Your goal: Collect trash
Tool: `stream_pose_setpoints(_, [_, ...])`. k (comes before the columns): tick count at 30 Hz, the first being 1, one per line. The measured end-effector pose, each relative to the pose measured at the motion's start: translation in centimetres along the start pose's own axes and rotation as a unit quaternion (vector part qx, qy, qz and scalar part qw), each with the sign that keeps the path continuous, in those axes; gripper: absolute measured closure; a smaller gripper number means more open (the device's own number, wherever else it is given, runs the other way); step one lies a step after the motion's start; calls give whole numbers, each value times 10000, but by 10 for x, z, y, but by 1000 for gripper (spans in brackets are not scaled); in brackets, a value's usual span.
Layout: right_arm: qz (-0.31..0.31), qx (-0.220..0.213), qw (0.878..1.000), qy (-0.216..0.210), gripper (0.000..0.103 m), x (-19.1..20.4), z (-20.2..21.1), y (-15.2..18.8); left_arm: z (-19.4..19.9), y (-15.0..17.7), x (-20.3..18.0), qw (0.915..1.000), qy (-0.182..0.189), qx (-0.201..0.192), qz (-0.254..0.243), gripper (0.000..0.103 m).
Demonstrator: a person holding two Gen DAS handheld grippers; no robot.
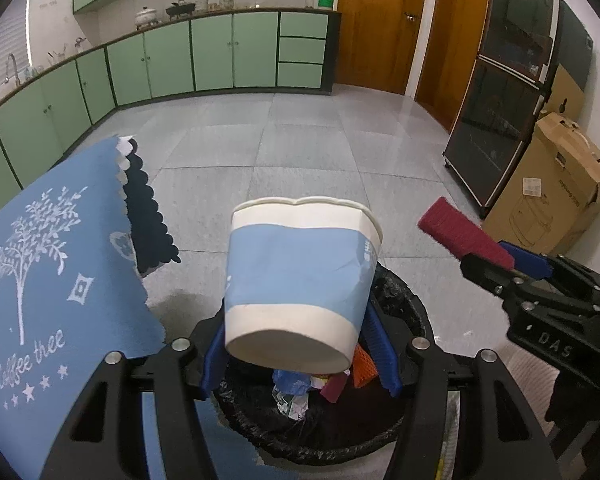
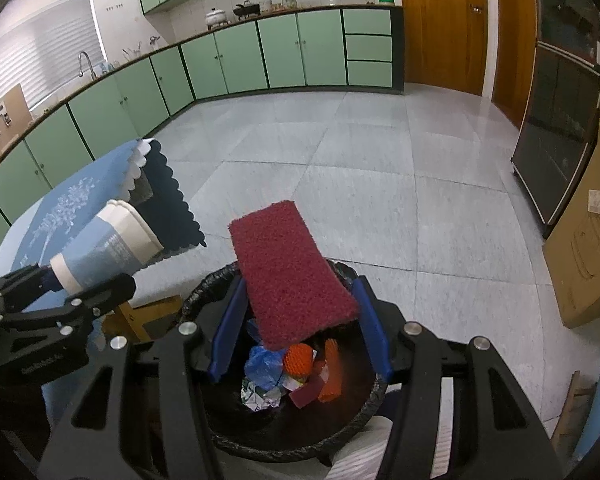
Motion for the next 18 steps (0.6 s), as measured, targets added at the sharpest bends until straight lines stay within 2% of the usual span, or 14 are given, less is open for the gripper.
stream_pose_setpoints(9, [23, 143, 9999, 22, 48, -3, -13, 3, -8, -1, -2, 10000, 17, 75, -30, 41])
stream_pose_setpoints(11, [42, 158, 9999, 41, 38, -1, -16, 2, -8, -2, -1, 9999, 55, 105, 9, 40])
stream_pose_setpoints(15, [1, 134, 9999, 96, 35, -3, -17, 0, -7, -3, 1, 9999, 58, 79, 54, 33])
stream_pose_setpoints(18, [8, 61, 9998, 191, 25, -4, -14, -2, -3, -4, 4, 10000, 47, 31, 82, 31])
Point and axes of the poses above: each gripper's, at about its wrist camera, not at the fingertips, and z roughly against the way its jaws point, x to its left, y to its underside, the point moved 3 cm from there along -z, roughly the way its jaws point, and after that the axes turned 9 degrees about -x, right-handed, at the moved point
